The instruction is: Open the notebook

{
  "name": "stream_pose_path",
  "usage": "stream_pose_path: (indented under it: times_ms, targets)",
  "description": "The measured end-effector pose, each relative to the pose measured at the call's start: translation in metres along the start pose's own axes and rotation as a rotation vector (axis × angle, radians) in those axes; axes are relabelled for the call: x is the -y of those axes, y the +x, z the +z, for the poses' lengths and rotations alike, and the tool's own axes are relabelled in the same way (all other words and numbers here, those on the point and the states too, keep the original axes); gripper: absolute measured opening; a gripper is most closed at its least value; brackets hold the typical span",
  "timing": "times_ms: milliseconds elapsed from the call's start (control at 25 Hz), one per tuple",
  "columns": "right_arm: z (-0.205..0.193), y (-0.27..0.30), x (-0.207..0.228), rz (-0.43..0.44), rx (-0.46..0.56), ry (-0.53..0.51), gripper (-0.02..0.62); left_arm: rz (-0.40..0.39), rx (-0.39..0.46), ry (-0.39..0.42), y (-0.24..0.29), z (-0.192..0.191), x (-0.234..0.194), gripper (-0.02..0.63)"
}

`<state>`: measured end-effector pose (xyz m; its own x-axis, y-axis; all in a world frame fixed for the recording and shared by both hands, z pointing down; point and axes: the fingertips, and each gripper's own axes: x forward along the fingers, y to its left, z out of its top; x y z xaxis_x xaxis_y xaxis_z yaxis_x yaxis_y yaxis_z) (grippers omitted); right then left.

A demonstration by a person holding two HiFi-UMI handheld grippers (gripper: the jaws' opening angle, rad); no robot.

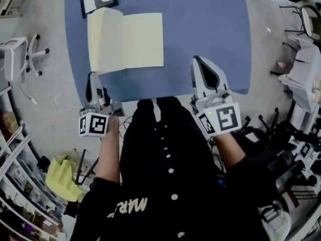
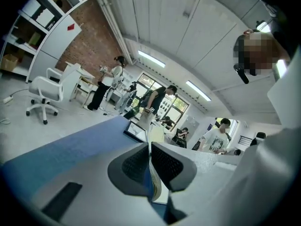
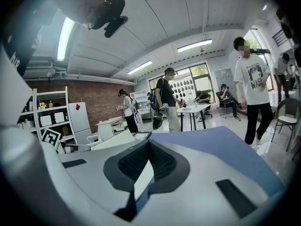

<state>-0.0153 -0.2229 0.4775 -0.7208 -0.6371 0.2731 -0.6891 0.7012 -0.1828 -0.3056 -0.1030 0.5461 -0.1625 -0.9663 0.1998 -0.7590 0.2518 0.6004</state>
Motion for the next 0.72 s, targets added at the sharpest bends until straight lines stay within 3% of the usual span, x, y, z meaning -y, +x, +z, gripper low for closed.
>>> stream_pose_path:
  times_ms: [160, 280, 400, 520, 720]
  targets:
    - [-0.006, 0.008, -0.007, 0.015, -0.017, -0.007, 0.002, 0.061, -0.012, -0.168, 0.004, -0.007, -0.047, 0.02]
    - [-0.007, 0.011, -0.016, 0.018, -0.022, -0.01, 0.002, 0.161, -0.059, -0.226, 0.001, -0.014, -0.082, 0.02]
    - [-0.005, 0.009, -0.018, 0.012, -0.019, -0.013, 0.002, 0.193, -0.145, -0.136, 0.006, -0.015, -0.093, 0.02]
    - [-0.007, 0.008, -0.014, 0.002, -0.02, -0.013, 0.002, 0.233, -0.212, -0.099, 0.011, -0.023, -0.098, 0.021]
    - [-0.008, 0.008, -0.011, -0.007, -0.024, -0.012, 0.003, 0.247, -0.233, -0.063, 0.014, -0.026, -0.1, 0.025]
